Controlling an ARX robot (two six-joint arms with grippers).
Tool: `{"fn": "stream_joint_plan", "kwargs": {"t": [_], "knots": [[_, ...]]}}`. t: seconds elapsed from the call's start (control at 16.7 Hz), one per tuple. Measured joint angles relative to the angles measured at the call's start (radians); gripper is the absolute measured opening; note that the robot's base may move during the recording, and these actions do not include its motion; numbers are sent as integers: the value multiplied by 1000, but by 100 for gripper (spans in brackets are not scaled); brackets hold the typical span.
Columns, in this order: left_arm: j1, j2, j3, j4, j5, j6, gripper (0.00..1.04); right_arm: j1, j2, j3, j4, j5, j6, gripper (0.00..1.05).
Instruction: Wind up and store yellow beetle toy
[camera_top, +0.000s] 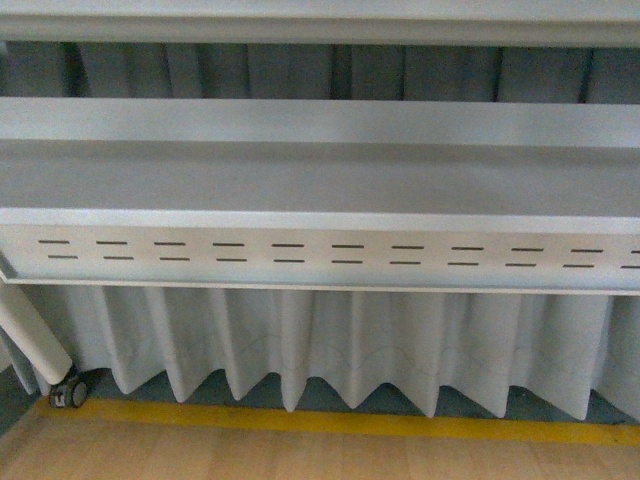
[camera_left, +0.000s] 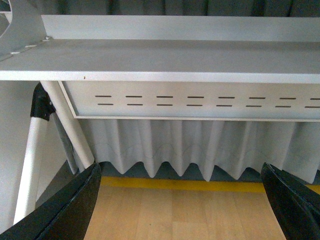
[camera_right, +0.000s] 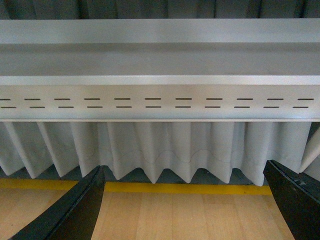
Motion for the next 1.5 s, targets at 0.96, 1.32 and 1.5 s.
{"fn": "stream_joint_plan", "kwargs": {"t": [0.96,1.32,1.5], "knots": [[0,0,0,0,0,0,98,0,0,0,0,0,0,98],[0,0,0,0,0,0,98,0,0,0,0,0,0,98],[0,0,0,-2,0,0,98,0,0,0,-2,0,0,98]]}}
